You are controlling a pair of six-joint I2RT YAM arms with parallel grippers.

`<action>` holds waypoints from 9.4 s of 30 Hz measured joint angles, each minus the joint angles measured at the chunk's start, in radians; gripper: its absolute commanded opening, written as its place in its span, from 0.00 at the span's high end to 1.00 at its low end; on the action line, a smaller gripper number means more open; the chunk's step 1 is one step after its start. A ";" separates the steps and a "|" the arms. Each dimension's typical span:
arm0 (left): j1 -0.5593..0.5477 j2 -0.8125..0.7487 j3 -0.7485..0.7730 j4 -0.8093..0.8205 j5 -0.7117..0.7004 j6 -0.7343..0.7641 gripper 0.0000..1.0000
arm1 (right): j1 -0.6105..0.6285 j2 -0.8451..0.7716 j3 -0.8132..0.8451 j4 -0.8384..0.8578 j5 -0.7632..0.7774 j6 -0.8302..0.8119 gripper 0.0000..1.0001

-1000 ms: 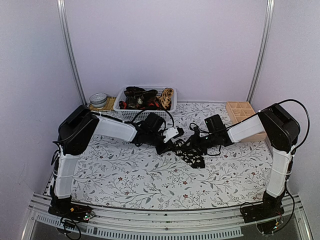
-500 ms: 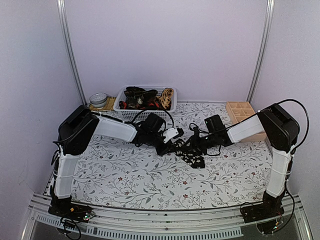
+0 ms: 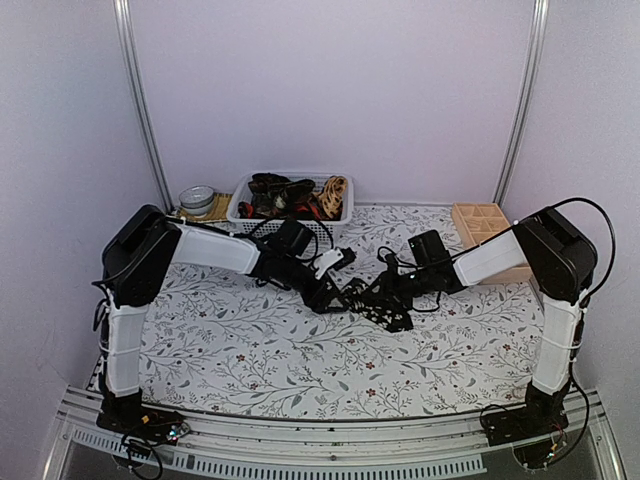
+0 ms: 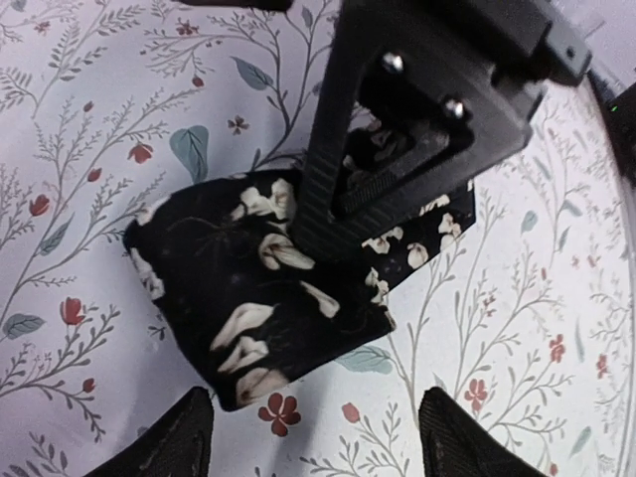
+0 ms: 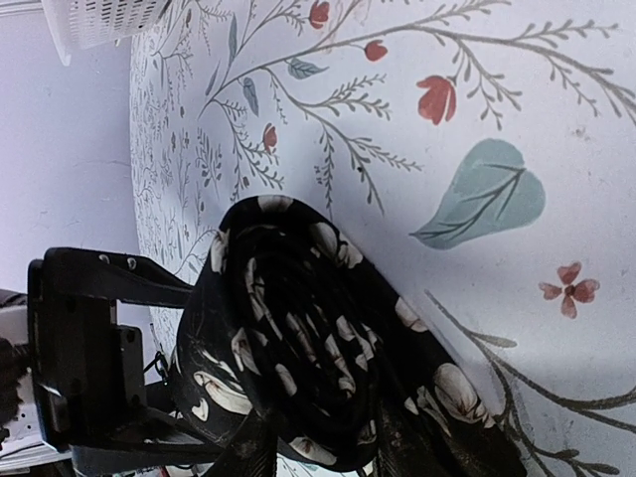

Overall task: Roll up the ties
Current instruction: Roll the tie at the center of the board.

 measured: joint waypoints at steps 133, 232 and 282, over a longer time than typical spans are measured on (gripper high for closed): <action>-0.531 0.319 0.235 0.409 -1.421 0.216 0.37 | -0.264 -0.479 -0.415 -0.130 0.021 -0.077 0.39; -0.040 0.082 0.011 0.338 0.060 -0.710 0.00 | -0.065 -0.231 -0.241 0.014 0.000 0.030 0.62; -0.113 0.148 0.219 0.117 -0.171 0.308 0.15 | -0.168 -0.097 -0.164 0.039 -0.217 0.012 0.57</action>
